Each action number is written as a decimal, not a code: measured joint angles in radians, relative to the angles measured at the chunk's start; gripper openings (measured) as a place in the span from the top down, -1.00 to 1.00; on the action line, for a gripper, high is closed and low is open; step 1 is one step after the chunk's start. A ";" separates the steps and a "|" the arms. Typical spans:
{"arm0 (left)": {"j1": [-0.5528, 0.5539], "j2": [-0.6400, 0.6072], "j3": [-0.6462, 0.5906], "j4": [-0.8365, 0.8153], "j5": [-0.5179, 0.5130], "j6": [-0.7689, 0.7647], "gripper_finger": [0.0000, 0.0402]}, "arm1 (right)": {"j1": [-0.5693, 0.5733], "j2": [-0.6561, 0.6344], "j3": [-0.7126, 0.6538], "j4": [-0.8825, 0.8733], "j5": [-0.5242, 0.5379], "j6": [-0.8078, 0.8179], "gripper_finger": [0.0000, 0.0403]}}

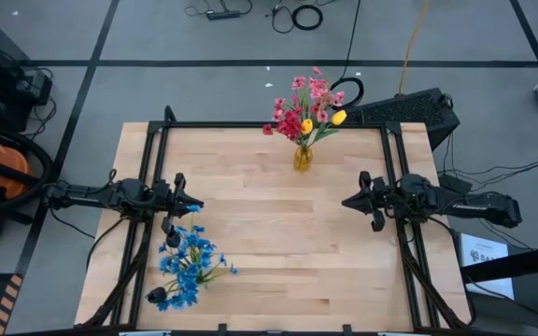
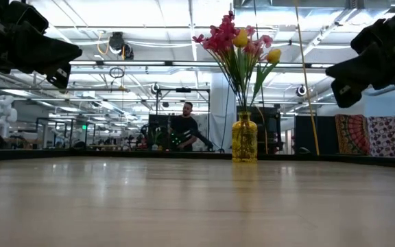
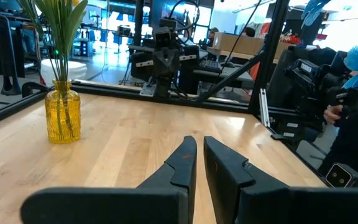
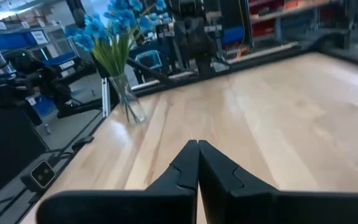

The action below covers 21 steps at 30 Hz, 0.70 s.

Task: Sort flowers into vase by color
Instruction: Return to Home Position

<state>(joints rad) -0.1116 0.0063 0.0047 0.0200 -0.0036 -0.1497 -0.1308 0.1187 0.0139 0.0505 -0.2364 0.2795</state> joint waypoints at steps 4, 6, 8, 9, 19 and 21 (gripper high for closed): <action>0.000 0.000 0.000 0.000 0.000 0.000 0.82 | 0.002 0.044 0.000 0.000 0.002 0.042 1.00; 0.000 0.000 0.000 0.000 0.000 0.000 0.82 | 0.002 0.054 0.000 0.000 0.002 0.079 1.00; 0.000 0.000 0.000 0.000 0.000 0.000 0.82 | 0.002 0.059 0.000 0.000 0.002 0.102 1.00; 0.000 0.000 0.000 0.000 0.000 0.000 0.82 | 0.002 0.060 0.000 0.000 0.003 0.103 1.00; 0.000 0.000 0.000 0.000 0.000 0.000 0.82 | 0.002 0.060 0.000 0.000 0.003 0.102 1.00; 0.000 0.000 0.000 0.000 0.000 0.000 0.82 | 0.002 0.060 0.000 0.000 0.003 0.102 1.00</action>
<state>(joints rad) -0.1118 0.0061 0.0044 0.0200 -0.0038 -0.1499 -0.1287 0.1791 0.0142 0.0502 -0.2333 0.3813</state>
